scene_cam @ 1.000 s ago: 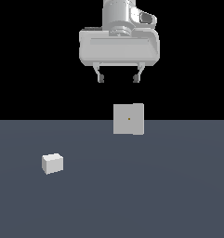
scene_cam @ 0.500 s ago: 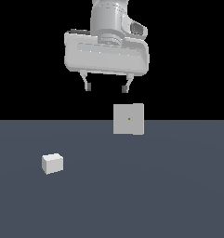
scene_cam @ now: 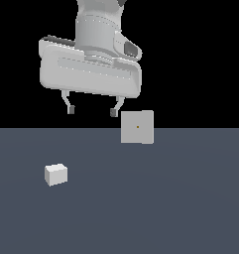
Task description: Plug the charger into the wall socket.
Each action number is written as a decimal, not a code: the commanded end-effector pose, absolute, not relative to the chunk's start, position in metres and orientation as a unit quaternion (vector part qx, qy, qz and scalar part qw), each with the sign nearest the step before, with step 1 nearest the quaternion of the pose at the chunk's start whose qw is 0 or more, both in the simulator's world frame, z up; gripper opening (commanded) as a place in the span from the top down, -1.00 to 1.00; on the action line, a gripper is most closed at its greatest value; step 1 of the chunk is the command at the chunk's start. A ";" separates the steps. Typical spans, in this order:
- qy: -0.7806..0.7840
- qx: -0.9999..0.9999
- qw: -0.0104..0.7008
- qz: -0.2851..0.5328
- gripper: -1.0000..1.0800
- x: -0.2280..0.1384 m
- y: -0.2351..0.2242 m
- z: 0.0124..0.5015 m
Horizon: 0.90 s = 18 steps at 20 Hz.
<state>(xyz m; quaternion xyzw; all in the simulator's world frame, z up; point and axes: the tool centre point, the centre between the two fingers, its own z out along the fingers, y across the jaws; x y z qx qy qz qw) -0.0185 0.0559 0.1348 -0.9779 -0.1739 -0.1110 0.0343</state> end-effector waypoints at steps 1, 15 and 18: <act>-0.201 -0.971 0.039 -0.123 -0.92 -0.025 0.067 0.123; -0.316 -0.931 0.062 -0.172 -0.92 -0.054 0.111 0.074; -0.329 -0.925 0.065 -0.177 -0.92 -0.058 0.116 0.068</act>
